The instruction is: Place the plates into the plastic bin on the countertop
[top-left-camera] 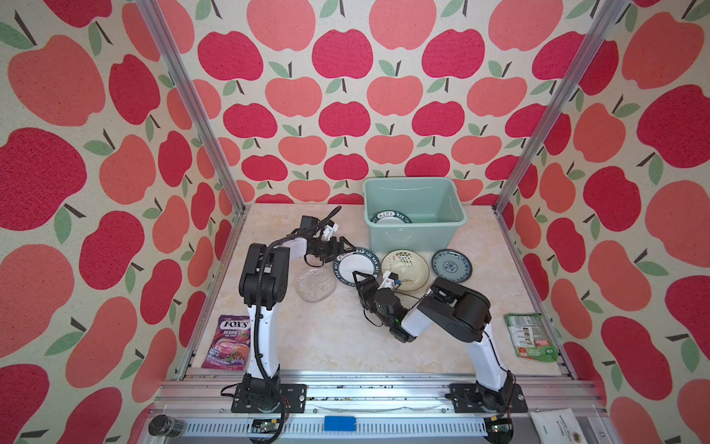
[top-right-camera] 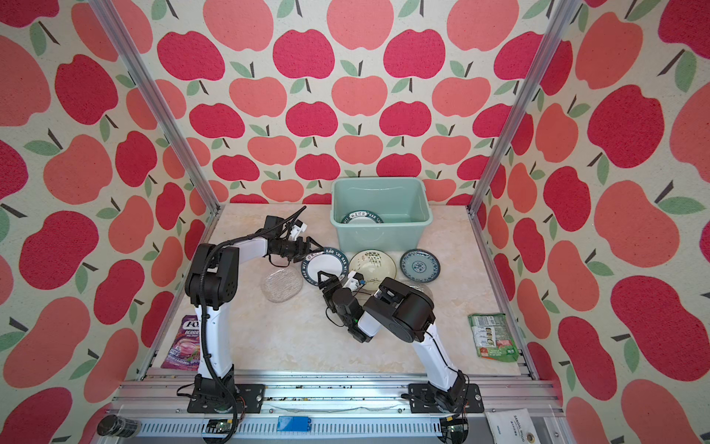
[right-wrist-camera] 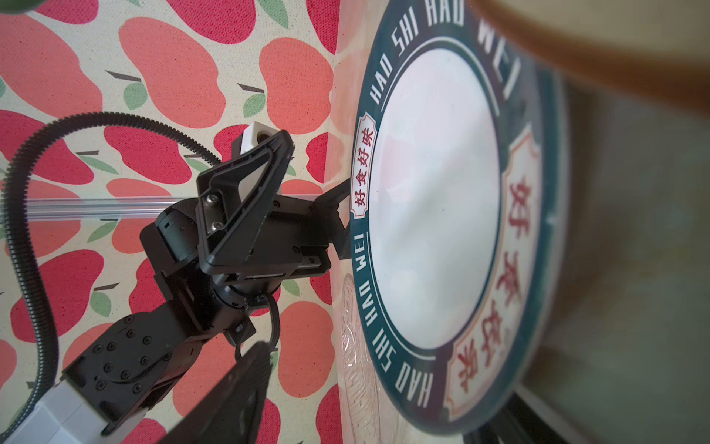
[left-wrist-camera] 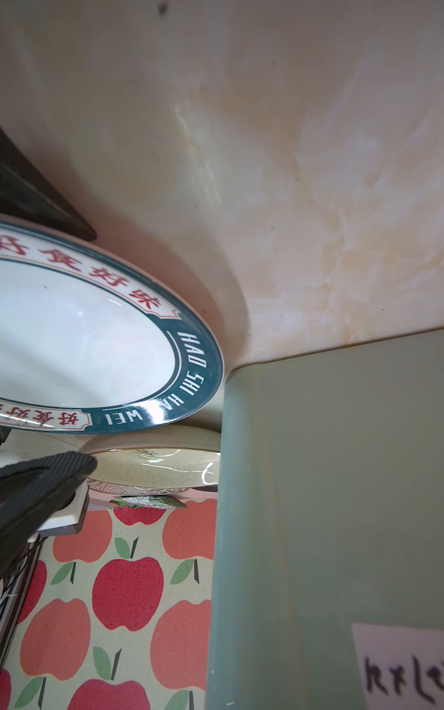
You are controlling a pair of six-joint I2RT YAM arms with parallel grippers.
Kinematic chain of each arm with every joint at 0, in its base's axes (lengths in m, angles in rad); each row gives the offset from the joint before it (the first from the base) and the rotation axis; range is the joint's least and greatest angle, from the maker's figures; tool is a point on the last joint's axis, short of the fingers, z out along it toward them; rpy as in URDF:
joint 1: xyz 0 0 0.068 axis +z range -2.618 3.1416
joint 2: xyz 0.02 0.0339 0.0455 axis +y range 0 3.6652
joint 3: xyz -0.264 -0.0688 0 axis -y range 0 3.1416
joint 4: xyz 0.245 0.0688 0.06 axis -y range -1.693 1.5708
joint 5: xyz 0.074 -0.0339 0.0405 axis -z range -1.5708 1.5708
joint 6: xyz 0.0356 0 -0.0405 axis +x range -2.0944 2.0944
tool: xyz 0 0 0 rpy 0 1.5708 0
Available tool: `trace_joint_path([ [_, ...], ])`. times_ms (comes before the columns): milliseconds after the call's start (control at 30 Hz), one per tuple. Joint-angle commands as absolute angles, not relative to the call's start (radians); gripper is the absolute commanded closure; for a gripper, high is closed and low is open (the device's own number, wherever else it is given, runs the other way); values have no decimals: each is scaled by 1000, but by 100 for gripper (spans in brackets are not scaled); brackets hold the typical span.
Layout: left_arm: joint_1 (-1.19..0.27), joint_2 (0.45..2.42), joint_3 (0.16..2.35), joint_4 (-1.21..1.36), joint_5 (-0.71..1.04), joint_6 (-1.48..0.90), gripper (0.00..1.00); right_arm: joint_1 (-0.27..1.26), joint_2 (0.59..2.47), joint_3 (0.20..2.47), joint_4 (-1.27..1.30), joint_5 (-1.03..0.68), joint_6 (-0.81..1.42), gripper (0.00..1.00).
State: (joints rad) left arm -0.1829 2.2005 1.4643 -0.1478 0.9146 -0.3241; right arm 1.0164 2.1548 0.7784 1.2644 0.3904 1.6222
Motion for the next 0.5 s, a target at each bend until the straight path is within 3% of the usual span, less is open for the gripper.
trace_joint_path([
  [0, -174, 2166, 1427, -120, 913, -344, 13, 1004, 2215, 779, 1182, 382, 1621, 29],
  [467, -162, 2149, 1391, -93, 918, -350, 13, 999, 2239, 779, 1188, 384, 1628, 51],
])
